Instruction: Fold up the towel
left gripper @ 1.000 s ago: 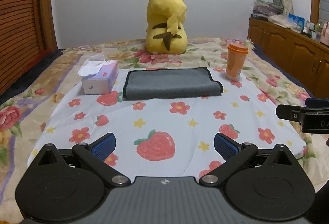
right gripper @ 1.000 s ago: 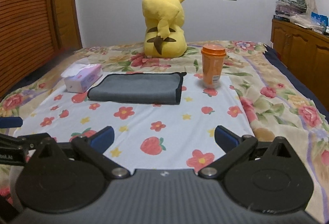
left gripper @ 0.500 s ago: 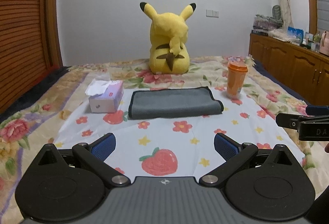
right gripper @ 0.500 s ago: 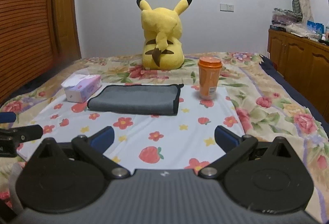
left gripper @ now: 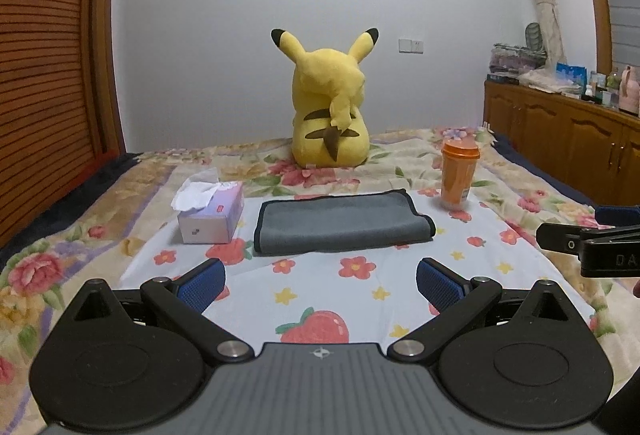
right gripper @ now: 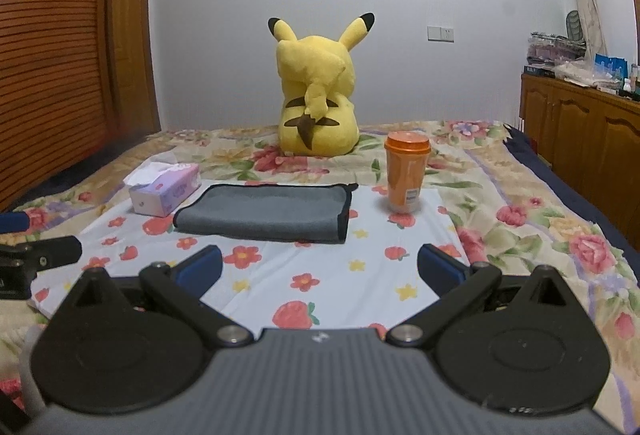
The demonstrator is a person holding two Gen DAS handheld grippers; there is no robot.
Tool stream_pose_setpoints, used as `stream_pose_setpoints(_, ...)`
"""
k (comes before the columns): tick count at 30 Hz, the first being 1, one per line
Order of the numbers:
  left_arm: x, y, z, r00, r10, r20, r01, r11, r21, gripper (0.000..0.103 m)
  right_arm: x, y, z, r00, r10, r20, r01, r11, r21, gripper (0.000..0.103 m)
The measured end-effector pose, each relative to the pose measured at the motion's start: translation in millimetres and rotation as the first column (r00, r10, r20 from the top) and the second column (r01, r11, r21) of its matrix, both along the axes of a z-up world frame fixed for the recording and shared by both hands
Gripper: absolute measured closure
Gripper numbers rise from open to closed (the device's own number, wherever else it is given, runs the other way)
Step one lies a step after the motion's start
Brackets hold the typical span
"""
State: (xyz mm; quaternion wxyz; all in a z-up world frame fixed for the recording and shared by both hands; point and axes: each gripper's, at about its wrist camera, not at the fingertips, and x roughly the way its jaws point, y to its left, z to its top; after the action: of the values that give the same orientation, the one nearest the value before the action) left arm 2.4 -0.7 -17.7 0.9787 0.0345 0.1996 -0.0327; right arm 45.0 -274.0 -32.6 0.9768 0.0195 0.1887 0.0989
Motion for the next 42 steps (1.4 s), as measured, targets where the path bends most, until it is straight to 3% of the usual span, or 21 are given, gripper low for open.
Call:
stream_pose_setpoints(14, -6.4, -2.9, 3.6, 0.998, -0.001, 0.058, 0.001, 1.000, 0.013, 0.000, -9.1, -3.7, 5.6, 0.998, -0.016, 0.069, 0.015, 1.000, 0.009, 0.000)
stream_pose_setpoints(42, -5.9, -2.1, 3.8, 0.998, -0.003, 0.057, 0.002, 1.000, 0.014, 0.000, -9.7, -6.1, 5.9, 0.997, -0.017, 0.073, 0.016, 1.000, 0.010, 0.000)
